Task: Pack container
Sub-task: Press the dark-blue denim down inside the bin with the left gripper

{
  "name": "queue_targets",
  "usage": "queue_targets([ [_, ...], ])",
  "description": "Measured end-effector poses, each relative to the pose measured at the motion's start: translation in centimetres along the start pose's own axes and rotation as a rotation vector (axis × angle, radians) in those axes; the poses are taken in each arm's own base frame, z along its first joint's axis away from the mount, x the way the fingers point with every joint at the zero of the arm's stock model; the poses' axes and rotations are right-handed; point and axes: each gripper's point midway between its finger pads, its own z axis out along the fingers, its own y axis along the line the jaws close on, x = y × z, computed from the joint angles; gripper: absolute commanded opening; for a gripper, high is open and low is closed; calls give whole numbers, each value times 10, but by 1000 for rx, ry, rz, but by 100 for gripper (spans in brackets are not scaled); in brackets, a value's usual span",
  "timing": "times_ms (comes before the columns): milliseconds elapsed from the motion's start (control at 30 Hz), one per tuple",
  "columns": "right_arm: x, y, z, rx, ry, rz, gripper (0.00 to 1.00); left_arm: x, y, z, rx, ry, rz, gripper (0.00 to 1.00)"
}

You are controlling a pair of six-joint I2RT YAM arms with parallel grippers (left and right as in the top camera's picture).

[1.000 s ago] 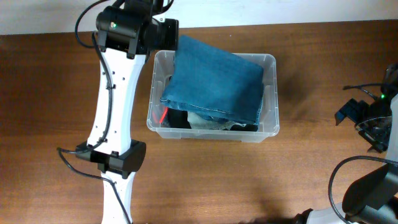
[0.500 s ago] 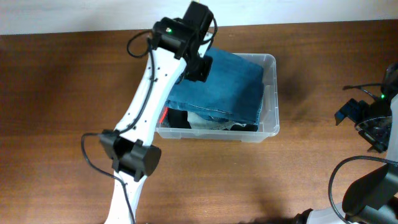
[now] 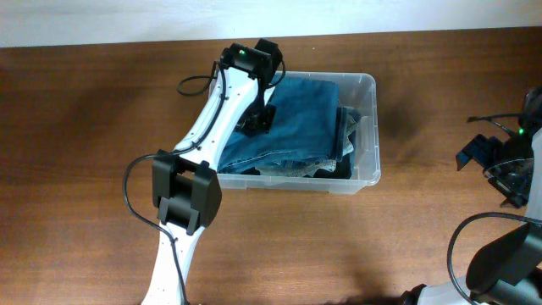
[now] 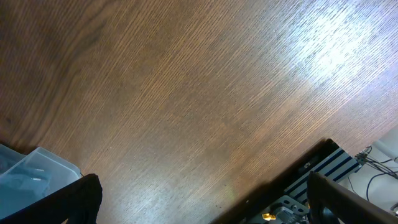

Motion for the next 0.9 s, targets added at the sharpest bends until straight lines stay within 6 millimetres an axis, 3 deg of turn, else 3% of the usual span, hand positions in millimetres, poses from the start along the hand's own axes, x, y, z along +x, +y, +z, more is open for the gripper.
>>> queue_targets([
  [100,0,0,0,0,0,0,98,-1,1,-12,-2,-14,-1,1],
  [200,0,0,0,0,0,0,98,-15,1,-54,11,-133,-5,1],
  [267,0,0,0,0,0,0,98,-18,-5,-70,38,-174,0,1],
  [400,0,0,0,0,0,0,98,-14,-41,-82,151,-187,48,1],
  [500,0,0,0,0,0,0,98,-1,-88,-84,209,-165,134,1],
  [567,0,0,0,0,0,0,98,5,-112,-85,224,-165,179,1],
  [600,0,0,0,0,0,0,98,10,-138,-84,235,-170,224,1],
  [667,0,0,0,0,0,0,98,14,-156,-74,234,-159,239,1],
  [833,0,0,0,0,0,0,98,28,-163,-23,229,-27,193,1],
  [900,0,0,0,0,0,0,98,31,-164,-17,234,-9,188,1],
])
